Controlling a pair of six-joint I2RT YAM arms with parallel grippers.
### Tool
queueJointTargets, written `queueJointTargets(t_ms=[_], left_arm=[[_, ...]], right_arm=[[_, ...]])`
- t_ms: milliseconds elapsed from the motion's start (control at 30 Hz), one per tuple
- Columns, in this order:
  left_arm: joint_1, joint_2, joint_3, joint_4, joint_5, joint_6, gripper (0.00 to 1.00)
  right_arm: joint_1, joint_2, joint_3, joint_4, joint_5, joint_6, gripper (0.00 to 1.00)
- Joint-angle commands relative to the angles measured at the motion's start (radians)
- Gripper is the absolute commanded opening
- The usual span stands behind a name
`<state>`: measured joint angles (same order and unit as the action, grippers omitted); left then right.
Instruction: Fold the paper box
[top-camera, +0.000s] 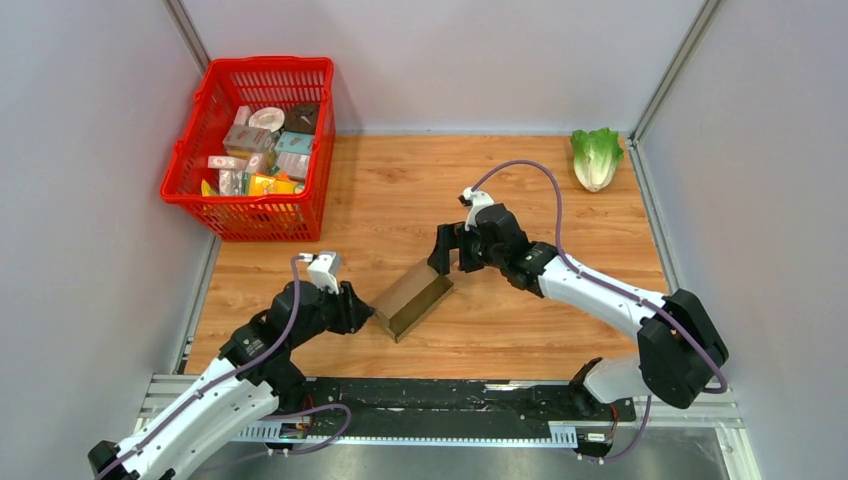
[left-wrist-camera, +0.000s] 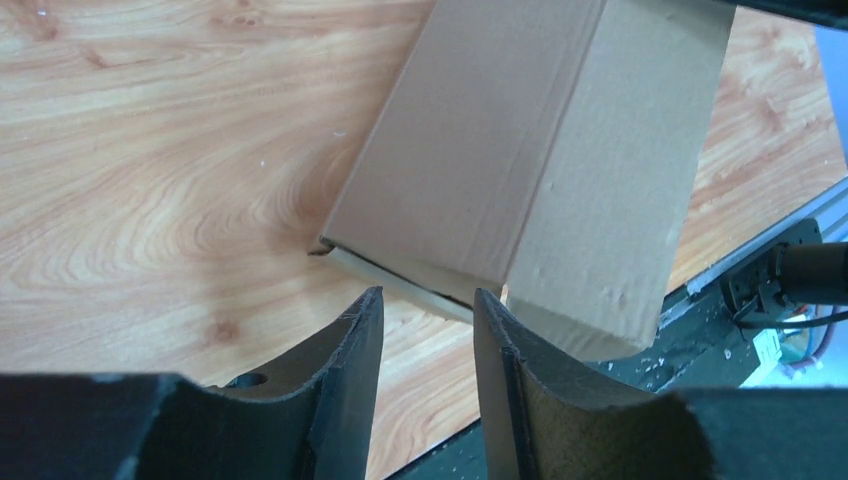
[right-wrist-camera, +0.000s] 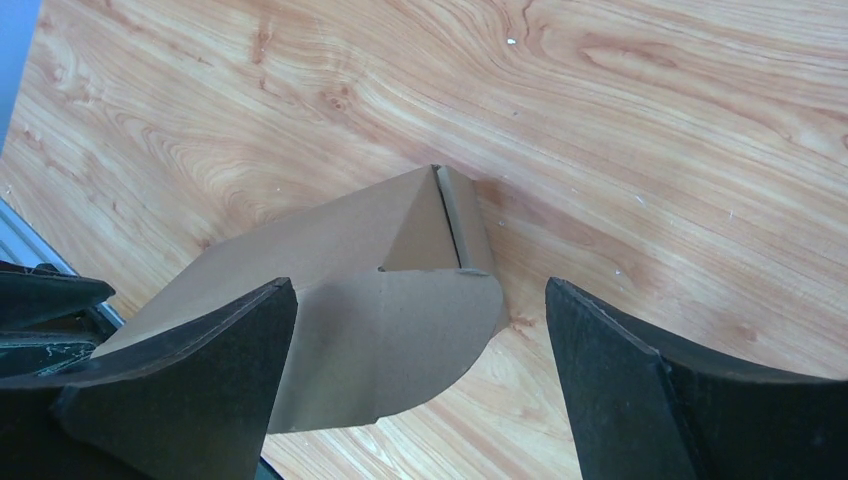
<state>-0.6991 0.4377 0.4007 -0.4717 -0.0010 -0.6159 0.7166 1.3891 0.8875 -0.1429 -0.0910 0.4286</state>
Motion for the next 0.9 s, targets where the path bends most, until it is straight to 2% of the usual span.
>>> queueJointTargets(t_ms=[0, 100, 200, 300, 400, 633, 867], left_arm=[[0.0, -0.071, 0.061, -0.058, 0.01, -0.024, 0.44], [0.0, -0.096, 0.131, -0.053, 0.004, 0.005, 0.41], [0.0, -0.018, 0.204, -0.003, 0.018, 0.01, 0.38], [0.0, 0.12, 0.222, 0.134, 0.131, -0.011, 0.34], [-0.002, 0.269, 0.196, 0.298, 0.232, -0.045, 0.32], [-0.01, 0.452, 0.121, 0.559, 0.328, -0.122, 0.27], [-0.051, 0.516, 0.006, 0.694, 0.283, -0.166, 0.26]], right_arm=[[0.004, -0.064, -0.016, 0.054, -0.015, -0.017, 0.98], [0.004, -0.067, -0.019, 0.055, -0.027, -0.019, 0.98], [0.006, -0.067, -0.021, 0.058, -0.033, -0.016, 0.98], [0.007, -0.073, -0.022, 0.054, -0.026, -0.014, 0.98], [0.007, -0.087, -0.025, 0.043, 0.007, -0.022, 0.98], [0.007, -0.081, -0.025, 0.039, 0.025, -0.027, 0.98], [0.006, -0.038, -0.001, 0.009, 0.031, -0.016, 0.97]])
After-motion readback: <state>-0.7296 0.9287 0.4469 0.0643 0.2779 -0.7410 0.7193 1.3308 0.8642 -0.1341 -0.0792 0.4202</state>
